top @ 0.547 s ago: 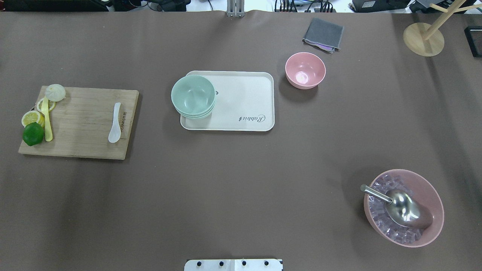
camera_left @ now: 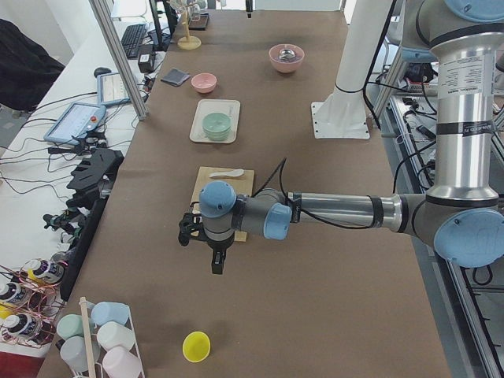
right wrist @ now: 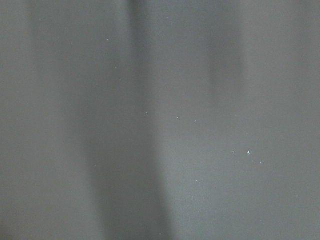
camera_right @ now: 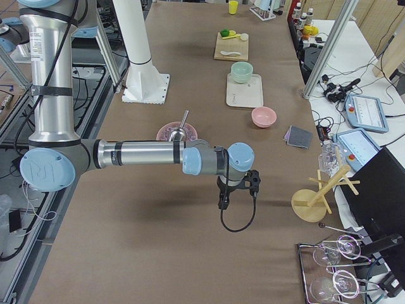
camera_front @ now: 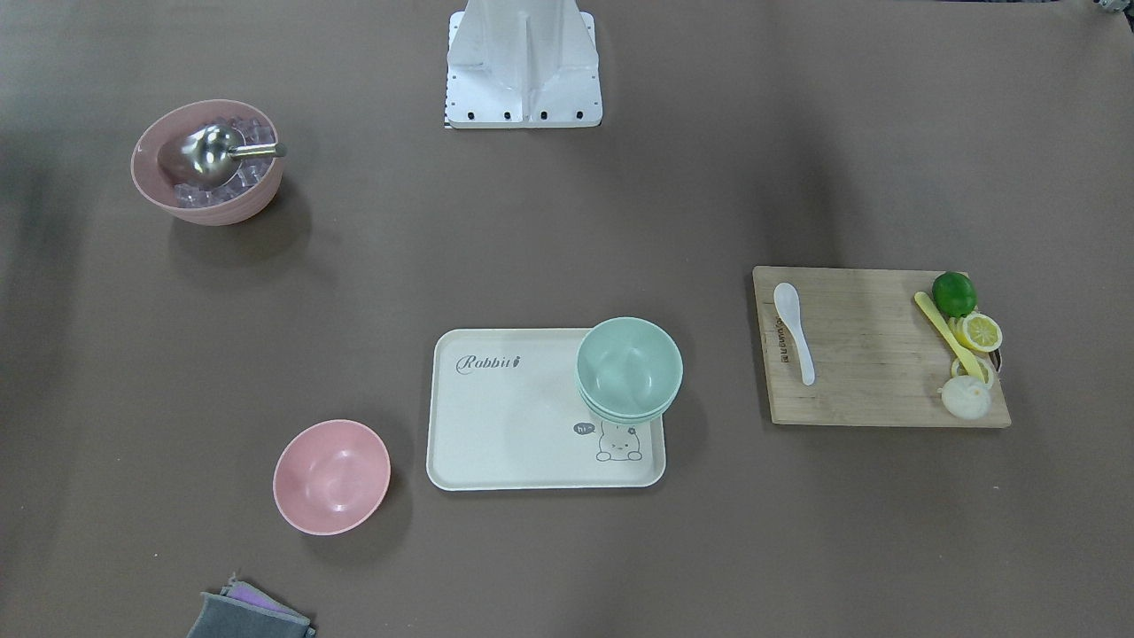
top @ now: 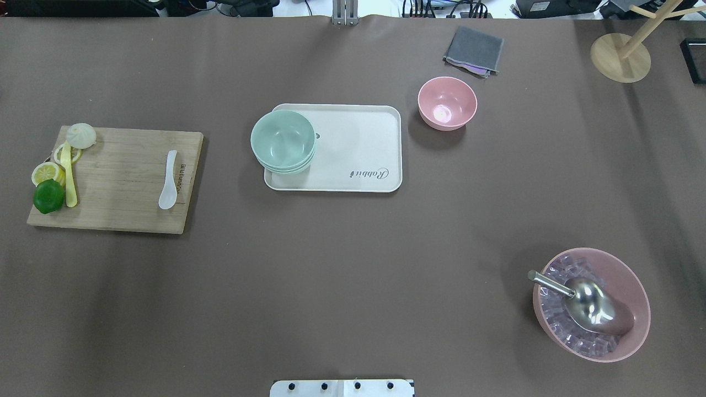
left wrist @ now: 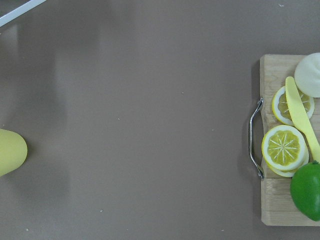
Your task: Stack pink bowl on green and place spoon
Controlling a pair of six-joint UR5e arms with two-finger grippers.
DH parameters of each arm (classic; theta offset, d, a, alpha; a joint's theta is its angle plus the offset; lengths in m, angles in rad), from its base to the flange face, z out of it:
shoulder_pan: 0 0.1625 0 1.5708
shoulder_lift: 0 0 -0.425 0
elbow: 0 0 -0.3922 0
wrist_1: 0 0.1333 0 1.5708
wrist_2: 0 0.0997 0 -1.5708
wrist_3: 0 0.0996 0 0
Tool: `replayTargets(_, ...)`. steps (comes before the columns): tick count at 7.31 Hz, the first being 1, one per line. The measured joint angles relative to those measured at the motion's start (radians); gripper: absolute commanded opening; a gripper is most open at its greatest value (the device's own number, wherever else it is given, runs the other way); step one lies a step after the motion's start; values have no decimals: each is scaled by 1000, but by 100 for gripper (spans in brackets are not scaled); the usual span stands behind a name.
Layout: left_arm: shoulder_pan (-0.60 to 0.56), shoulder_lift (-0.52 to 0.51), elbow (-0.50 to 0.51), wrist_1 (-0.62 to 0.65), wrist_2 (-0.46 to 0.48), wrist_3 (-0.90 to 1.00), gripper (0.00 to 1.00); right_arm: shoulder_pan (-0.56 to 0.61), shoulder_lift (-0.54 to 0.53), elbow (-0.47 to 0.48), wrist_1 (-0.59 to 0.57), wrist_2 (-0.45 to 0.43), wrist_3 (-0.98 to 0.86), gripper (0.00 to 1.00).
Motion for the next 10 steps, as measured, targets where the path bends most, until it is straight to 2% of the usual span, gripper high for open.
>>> replayTargets(10, 1, -10, 20, -1, 0, 0, 98, 0, 6, 5, 1, 3, 9, 100)
